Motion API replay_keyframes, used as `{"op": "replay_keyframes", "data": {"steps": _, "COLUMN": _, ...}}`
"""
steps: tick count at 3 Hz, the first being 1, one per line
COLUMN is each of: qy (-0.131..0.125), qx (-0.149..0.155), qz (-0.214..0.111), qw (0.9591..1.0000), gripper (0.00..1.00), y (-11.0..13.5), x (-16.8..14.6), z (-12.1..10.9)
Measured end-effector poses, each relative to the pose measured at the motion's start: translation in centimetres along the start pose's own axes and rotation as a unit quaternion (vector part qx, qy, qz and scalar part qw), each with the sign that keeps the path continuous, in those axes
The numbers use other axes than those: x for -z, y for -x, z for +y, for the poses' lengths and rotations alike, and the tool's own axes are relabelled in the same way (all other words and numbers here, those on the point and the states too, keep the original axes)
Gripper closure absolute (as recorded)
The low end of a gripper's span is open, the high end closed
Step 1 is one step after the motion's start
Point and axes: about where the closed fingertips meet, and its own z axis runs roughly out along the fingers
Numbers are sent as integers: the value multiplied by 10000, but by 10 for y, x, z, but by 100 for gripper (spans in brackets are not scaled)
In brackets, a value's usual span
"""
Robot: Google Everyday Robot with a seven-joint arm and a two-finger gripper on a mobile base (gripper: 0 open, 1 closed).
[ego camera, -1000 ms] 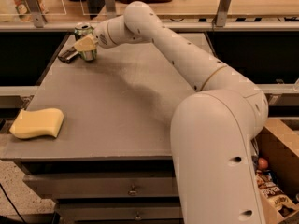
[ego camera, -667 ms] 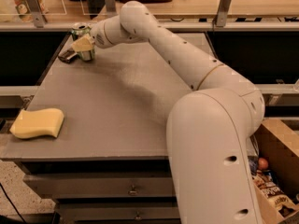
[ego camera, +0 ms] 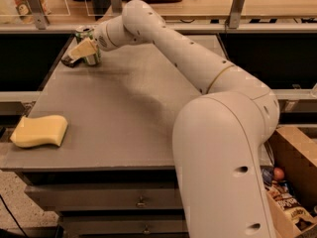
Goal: Move green can near rxbar chocolate
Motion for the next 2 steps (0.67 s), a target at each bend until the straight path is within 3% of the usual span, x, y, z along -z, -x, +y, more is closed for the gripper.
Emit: {"op": "replay_keyframes", "data": {"steps": 2, "qy": -127, "qx": -160, "qz": -44, "qw": 9998, "gripper": 0, "y": -9, "x": 15, "z": -8}}
